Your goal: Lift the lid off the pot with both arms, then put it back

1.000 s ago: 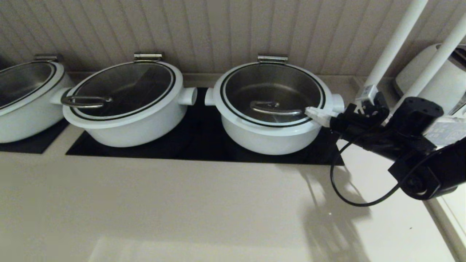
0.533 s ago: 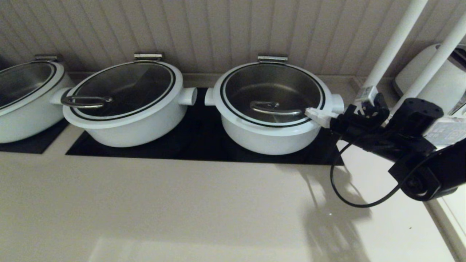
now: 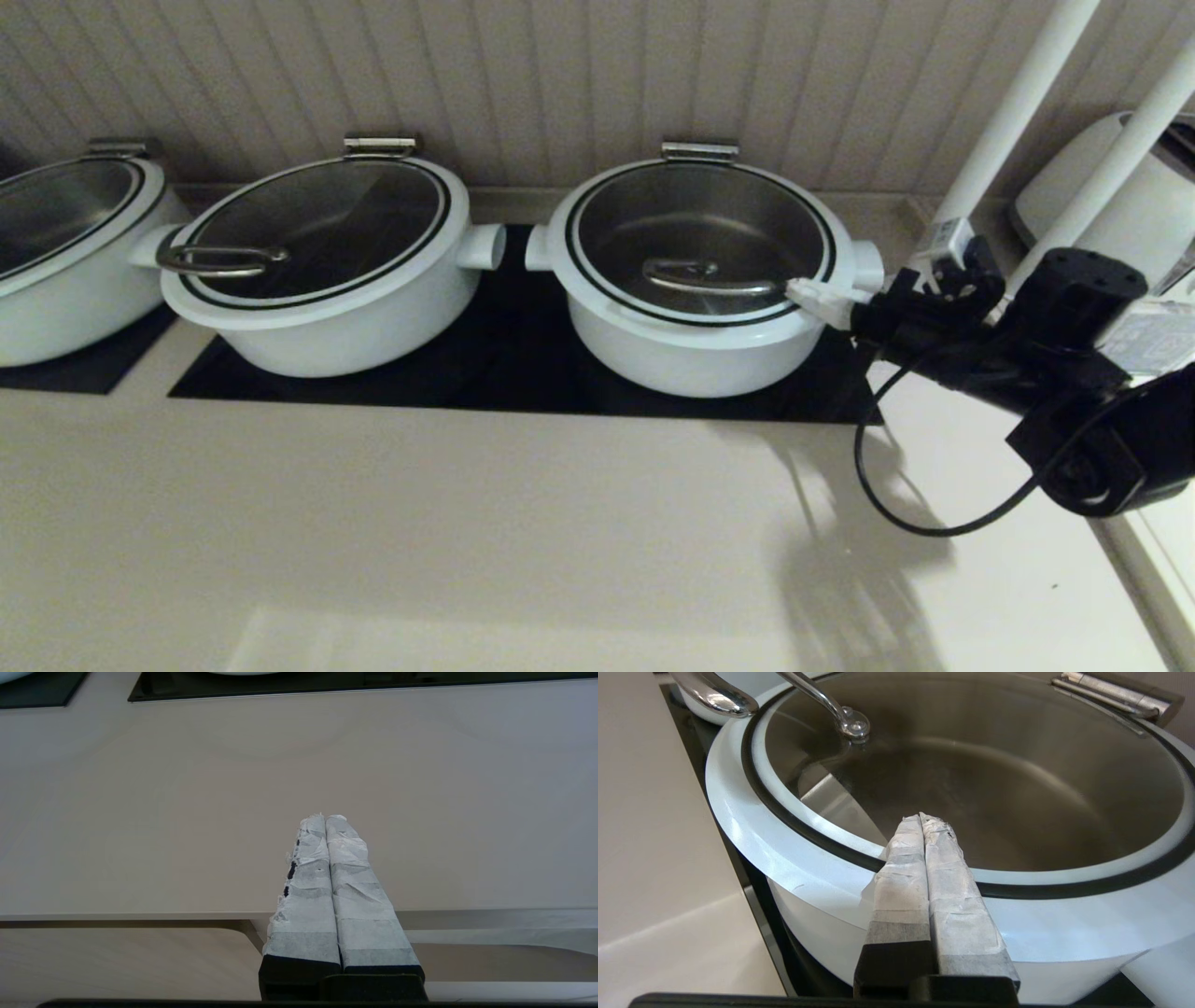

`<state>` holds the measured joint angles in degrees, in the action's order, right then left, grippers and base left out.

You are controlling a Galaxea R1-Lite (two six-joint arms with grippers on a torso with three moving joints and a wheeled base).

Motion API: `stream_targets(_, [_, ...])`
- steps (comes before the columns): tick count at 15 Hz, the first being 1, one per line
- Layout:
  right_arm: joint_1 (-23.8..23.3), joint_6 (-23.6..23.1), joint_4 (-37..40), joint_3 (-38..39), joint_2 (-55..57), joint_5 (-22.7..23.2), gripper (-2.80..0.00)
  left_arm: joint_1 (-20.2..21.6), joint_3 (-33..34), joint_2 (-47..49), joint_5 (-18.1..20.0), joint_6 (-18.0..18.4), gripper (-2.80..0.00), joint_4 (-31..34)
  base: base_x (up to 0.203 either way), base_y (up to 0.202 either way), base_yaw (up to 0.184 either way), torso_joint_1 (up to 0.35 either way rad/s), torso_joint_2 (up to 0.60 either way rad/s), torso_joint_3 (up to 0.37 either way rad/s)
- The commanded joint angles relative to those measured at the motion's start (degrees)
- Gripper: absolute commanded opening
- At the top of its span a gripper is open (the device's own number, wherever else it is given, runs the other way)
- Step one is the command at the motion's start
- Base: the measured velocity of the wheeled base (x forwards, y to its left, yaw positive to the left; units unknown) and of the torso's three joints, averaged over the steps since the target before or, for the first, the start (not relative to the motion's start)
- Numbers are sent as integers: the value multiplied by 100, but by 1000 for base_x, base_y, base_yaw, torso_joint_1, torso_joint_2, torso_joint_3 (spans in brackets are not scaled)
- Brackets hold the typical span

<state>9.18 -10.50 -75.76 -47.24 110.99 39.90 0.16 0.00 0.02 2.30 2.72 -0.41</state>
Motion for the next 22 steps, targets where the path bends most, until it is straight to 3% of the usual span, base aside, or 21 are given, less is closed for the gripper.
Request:
stream_targets(1, [-33,-5,-89,-5,-186,22,-280,2,0,-2,-2,1,-280,-2,0,0,0,0,0,0])
stream_targets(8, [-484,1,300,47,-881,18,-280,2,0,-2,-2,1,-280,-2,0,0,0,0,0,0])
stream_targets(12, [-1017,12,491,342,-1338,20,-280,2,0,-2,-2,1,-280,-2,0,0,0,0,0,0])
stream_targets(17, [-1705,23,468,1496,-1903,27,-280,2,0,-2,-2,1,-280,-2,0,0,0,0,0,0])
stream_targets(22, [-2059,10,418,3342,-2575,-6,-280,2,0,-2,-2,1,-280,-2,0,0,0,0,0,0])
